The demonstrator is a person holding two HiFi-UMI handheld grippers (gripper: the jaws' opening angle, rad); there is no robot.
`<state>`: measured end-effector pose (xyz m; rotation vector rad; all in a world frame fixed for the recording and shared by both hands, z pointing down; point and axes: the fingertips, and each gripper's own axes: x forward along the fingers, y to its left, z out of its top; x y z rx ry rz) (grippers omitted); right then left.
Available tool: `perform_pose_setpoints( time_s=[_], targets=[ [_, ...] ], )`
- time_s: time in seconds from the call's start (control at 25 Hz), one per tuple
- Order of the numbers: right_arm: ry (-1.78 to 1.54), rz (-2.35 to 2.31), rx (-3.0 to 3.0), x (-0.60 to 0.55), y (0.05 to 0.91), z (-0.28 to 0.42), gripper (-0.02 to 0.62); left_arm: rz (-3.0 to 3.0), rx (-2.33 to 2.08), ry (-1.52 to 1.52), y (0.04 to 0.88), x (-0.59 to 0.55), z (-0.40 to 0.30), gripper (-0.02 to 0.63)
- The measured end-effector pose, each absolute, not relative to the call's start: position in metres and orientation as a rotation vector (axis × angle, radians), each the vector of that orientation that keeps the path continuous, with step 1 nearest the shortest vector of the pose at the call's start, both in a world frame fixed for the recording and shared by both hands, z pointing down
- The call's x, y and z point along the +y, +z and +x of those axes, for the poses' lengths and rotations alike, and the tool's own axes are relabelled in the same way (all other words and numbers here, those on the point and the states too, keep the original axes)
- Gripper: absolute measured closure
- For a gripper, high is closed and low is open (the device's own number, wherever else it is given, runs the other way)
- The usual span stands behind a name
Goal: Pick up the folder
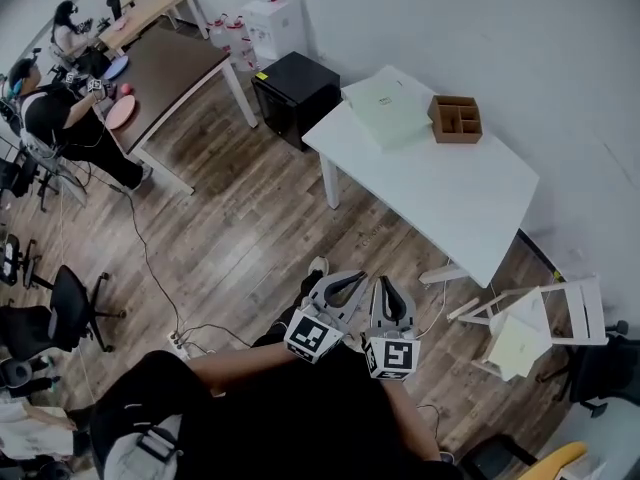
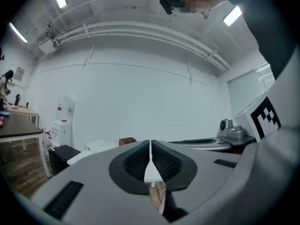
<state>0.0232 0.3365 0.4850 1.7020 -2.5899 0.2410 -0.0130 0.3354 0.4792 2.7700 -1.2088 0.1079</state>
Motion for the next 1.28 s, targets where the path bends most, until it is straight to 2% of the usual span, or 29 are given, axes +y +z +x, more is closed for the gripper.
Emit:
perform_pose_setpoints(
  time_s=[0.32, 0.88, 1.28],
  targets=[
    [0.255, 1.683, -2.553, 0.249, 0.492, 0.008, 0.56, 2.718, -1.189, 0.052, 0.482, 0.237, -0.033, 0.581],
    [0.164, 1.65, -2.425, 0.081, 0.485, -0.078, 0.56, 2.611, -1.172, -0.032, 0.48, 0.069, -0.116, 0.581],
    [0.167, 1.717, -2.395, 0.018, 0.486, -0.115, 0.56, 2.584, -1.195, -0.056, 0.487, 0.011, -0.169, 0.581]
  ],
)
